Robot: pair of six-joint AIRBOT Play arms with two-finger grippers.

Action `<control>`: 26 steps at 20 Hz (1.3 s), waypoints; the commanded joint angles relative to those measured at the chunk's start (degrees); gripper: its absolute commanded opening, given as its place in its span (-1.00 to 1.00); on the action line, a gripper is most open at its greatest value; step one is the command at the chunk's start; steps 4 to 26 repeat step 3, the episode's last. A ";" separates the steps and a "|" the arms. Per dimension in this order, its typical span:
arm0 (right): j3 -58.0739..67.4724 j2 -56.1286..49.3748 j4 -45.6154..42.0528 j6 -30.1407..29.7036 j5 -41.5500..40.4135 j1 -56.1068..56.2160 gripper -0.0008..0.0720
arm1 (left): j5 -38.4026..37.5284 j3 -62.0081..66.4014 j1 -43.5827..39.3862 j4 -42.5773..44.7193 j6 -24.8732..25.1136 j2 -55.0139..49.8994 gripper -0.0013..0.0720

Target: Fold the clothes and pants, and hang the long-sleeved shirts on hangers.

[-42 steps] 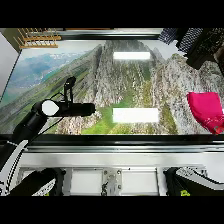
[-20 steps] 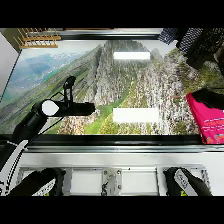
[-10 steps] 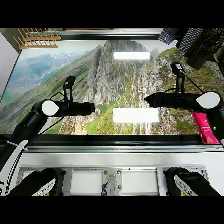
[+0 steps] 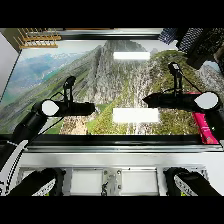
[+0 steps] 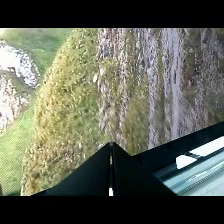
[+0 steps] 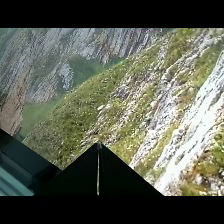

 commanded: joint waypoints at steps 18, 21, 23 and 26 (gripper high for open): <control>-0.02 -0.02 0.04 0.00 0.02 0.07 -0.94 | 0.00 0.00 -0.04 -0.04 0.00 0.04 -0.95; -0.02 -0.02 0.04 0.00 0.02 0.07 -0.94 | 0.00 0.00 -0.04 -0.04 0.00 0.04 -0.95; -0.02 -0.02 0.04 0.00 0.02 0.07 -0.94 | 0.00 0.00 -0.04 -0.04 0.00 0.04 -0.95; -0.02 -0.02 0.04 0.00 0.02 0.07 -0.94 | 0.00 0.00 -0.04 -0.04 0.00 0.04 -0.95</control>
